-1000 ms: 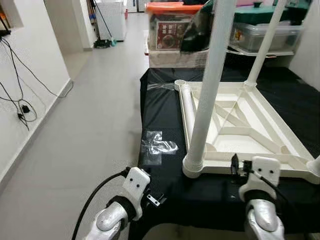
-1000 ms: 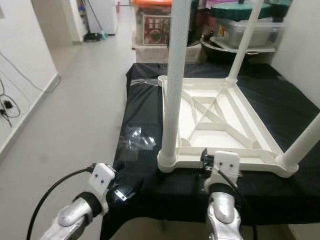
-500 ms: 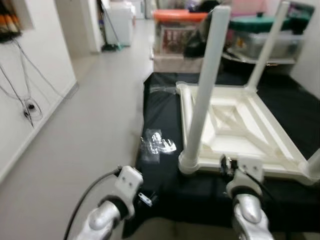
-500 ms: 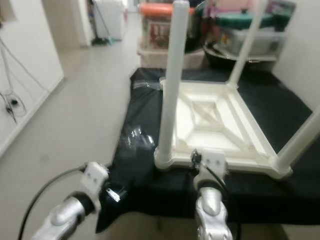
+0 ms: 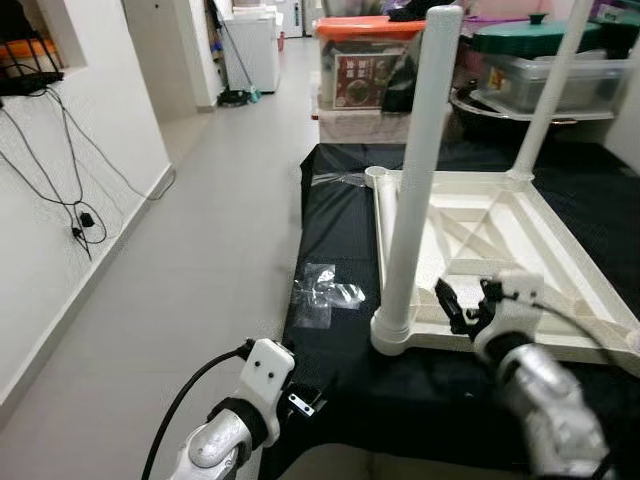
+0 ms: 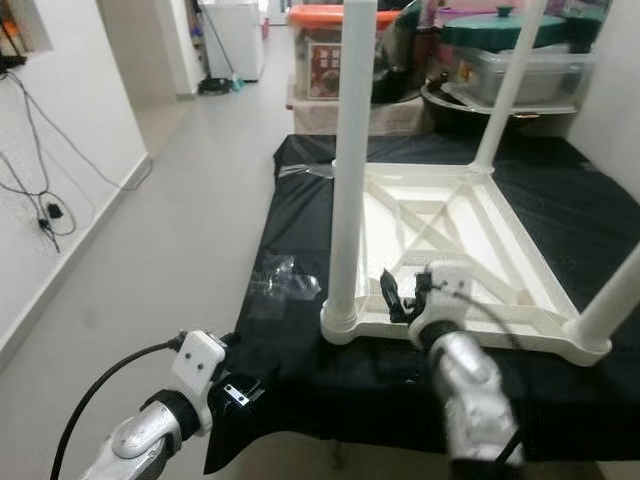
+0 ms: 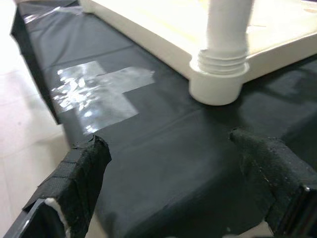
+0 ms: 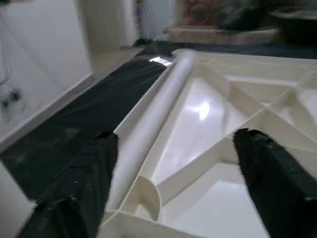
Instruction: Building children table
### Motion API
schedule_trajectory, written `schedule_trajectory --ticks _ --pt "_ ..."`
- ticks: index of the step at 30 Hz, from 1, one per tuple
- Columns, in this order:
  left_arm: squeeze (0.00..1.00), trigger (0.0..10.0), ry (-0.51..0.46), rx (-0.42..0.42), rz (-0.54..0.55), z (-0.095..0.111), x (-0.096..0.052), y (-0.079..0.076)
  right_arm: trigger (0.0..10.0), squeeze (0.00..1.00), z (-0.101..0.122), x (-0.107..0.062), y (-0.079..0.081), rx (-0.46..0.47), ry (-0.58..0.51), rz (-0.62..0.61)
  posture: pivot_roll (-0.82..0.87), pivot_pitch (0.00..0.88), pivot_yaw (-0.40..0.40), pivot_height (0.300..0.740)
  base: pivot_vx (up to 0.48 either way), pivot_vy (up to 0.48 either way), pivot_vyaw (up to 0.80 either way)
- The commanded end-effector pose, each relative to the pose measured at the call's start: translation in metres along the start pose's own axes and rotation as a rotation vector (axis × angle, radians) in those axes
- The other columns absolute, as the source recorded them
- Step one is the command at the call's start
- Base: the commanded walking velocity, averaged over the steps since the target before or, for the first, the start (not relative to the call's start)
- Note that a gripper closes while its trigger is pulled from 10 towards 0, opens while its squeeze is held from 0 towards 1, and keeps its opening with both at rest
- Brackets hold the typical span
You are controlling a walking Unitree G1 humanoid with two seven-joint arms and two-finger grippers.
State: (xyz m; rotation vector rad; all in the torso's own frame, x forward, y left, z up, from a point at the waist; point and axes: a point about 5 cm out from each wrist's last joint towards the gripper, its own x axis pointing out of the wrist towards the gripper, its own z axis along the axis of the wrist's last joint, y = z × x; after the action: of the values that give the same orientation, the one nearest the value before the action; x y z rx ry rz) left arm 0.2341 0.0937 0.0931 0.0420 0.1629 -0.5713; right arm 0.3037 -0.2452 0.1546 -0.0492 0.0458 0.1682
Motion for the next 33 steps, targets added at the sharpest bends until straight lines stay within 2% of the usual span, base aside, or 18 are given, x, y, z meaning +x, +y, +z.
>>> schedule_trajectory --ticks 1,3,4,5,6,8,9,10,11,12,14,16,17,23,25,33 --pt "0.00 10.0 0.007 -0.007 0.002 -0.001 -0.002 0.000 10.0 1.00 -0.005 -0.001 -0.009 -0.009 0.042 0.045 0.08 0.007 -0.017 0.740 0.000 0.000 0.00" --pt "0.00 10.0 0.007 -0.007 0.002 -0.001 -0.002 0.000 10.0 1.00 -0.005 -0.001 -0.009 -0.009 0.042 0.045 0.08 0.007 -0.017 0.740 0.000 0.000 0.00" --pt "0.00 10.0 0.007 -0.010 0.002 -0.001 -0.002 0.000 10.0 1.00 0.001 -0.002 -0.026 -0.068 0.077 0.059 0.07 0.005 -0.015 0.740 0.000 0.000 0.00" --pt "0.00 10.0 0.007 -0.010 0.002 -0.001 -0.002 0.000 10.0 1.00 0.001 -0.002 -0.026 -0.068 0.077 0.059 0.07 0.005 -0.015 0.740 0.000 0.000 0.00" --pt "0.00 10.0 0.010 -0.010 0.001 -0.001 -0.002 0.000 10.0 1.00 0.003 -0.002 -0.037 -0.139 0.115 0.057 0.07 0.001 -0.013 0.740 0.000 0.000 0.00" --pt "0.00 10.0 0.010 -0.010 0.001 -0.001 -0.002 0.000 10.0 1.00 0.003 -0.002 -0.037 -0.139 0.115 0.057 0.07 0.001 -0.013 0.740 0.000 0.000 0.00" --pt "0.00 10.0 0.014 -0.012 0.000 -0.002 -0.002 0.000 10.0 0.00 0.006 -0.005 -0.045 -0.192 0.144 0.112 0.08 0.000 -0.012 0.740 0.000 0.000 0.00" --pt "0.00 10.0 0.014 -0.012 0.000 -0.002 -0.002 0.000 10.0 0.00 0.006 -0.005 -0.045 -0.192 0.144 0.112 0.08 0.000 -0.012 0.740 0.000 0.000 0.00" --pt "0.00 10.0 0.018 -0.013 -0.002 -0.002 -0.001 -0.001 10.0 0.00 0.009 -0.011 -0.049 -0.188 0.178 0.212 0.07 0.000 -0.011 0.740 0.000 0.000 0.00" --pt "0.00 10.0 0.022 -0.014 -0.004 -0.003 -0.001 -0.001 10.0 0.00 0.013 -0.020 -0.049 -0.151 0.208 0.367 0.07 0.000 -0.009 0.740 0.000 0.000 0.00" --pt "0.00 10.0 0.022 -0.014 -0.004 -0.003 -0.001 -0.001 10.0 0.00 0.013 -0.020 -0.049 -0.151 0.208 0.367 0.07 0.000 -0.009 0.740 0.000 0.000 0.00" --pt "0.00 10.0 0.018 -0.012 -0.011 -0.003 -0.001 -0.001 10.0 0.00 0.031 -0.029 -0.044 -0.038 0.156 0.621 0.08 0.000 -0.012 0.740 0.000 0.000 0.00" --pt "0.00 10.0 0.015 -0.010 -0.013 -0.002 -0.001 -0.001 10.0 0.00 0.038 -0.029 -0.043 -0.013 0.121 0.677 0.08 0.000 -0.011 0.740 0.000 0.000 0.00" --pt "0.00 10.0 -0.013 -0.001 -0.021 0.001 -0.002 -0.002 10.0 0.00 0.046 -0.015 -0.037 0.010 0.059 0.742 0.09 0.000 -0.014 0.740 0.000 0.000 0.00" --pt "0.00 10.0 -0.027 0.001 -0.026 0.002 -0.003 -0.003 10.0 0.00 0.044 -0.005 -0.028 0.030 0.054 0.792 0.09 0.000 -0.016 0.740 0.000 0.000 0.00" --pt "0.00 10.0 -0.032 0.009 -0.036 0.004 -0.004 -0.004 10.0 0.00 0.045 0.010 -0.011 0.034 0.029 0.855 0.10 0.000 -0.020 0.740 0.000 0.000 0.00"
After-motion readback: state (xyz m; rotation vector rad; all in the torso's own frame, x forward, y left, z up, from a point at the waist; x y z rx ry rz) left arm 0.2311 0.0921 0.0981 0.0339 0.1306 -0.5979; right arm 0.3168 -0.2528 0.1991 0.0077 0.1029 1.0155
